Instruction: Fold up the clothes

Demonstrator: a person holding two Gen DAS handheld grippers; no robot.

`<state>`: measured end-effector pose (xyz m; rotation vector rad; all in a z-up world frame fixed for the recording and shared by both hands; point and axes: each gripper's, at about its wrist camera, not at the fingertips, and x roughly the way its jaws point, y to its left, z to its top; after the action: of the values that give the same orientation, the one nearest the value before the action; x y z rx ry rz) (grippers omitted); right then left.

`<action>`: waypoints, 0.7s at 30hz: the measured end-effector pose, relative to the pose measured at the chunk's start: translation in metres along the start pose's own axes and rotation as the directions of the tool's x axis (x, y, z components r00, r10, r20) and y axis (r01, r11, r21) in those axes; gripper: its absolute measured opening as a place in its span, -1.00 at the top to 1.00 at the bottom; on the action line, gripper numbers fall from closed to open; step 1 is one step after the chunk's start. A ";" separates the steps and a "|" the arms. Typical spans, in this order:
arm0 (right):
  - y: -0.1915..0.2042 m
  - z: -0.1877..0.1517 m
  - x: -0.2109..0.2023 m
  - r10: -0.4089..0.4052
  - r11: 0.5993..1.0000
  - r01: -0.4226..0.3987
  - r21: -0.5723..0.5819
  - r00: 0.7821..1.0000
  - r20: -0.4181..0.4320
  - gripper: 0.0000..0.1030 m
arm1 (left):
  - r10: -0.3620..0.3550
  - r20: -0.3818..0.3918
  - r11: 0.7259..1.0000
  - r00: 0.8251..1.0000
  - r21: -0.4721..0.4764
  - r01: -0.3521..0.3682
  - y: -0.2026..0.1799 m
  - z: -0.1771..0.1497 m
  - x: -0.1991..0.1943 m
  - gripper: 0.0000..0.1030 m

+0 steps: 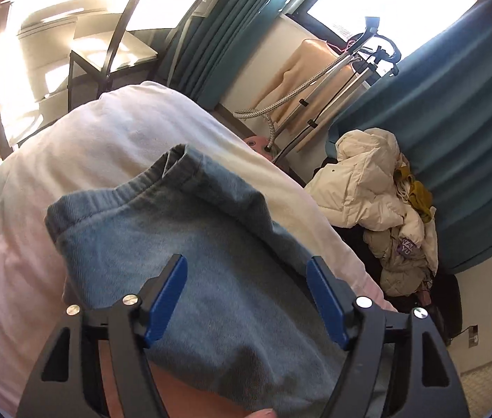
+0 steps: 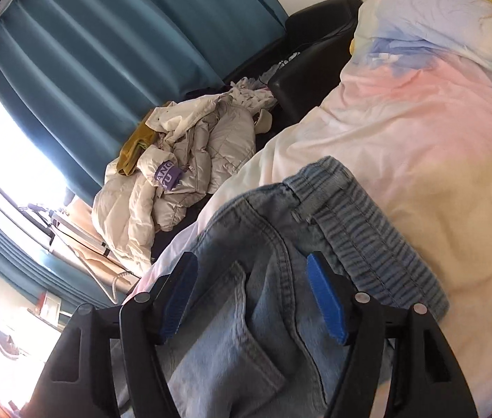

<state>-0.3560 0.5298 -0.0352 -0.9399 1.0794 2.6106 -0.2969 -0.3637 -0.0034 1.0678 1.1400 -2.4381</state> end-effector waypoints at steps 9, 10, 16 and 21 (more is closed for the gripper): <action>-0.051 -0.036 -0.054 0.049 0.989 -0.036 0.143 0.995 -0.088 -0.44 | -0.197 -0.127 0.952 0.972 -0.264 0.158 0.064 -0.069 -0.005 -0.41; -0.057 -0.040 -0.055 0.056 0.986 -0.040 0.163 0.994 -0.096 -0.48 | -0.203 -0.130 0.946 0.971 -0.283 0.160 0.066 -0.074 0.000 -0.41; -0.081 -0.061 -0.025 0.092 0.972 -0.057 0.228 0.985 -0.148 -0.48 | -0.222 -0.139 0.927 0.965 -0.338 0.164 0.071 -0.092 0.043 -0.41; -0.084 -0.066 0.006 0.110 0.968 -0.086 0.234 0.990 -0.090 -0.46 | -0.192 -0.058 0.948 0.980 -0.268 0.170 0.064 -0.089 0.065 -0.41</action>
<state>-0.2972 0.5451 -0.1231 -0.9986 1.4525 2.4638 -0.2655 -0.3347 -0.1237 1.0304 1.6020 -2.3034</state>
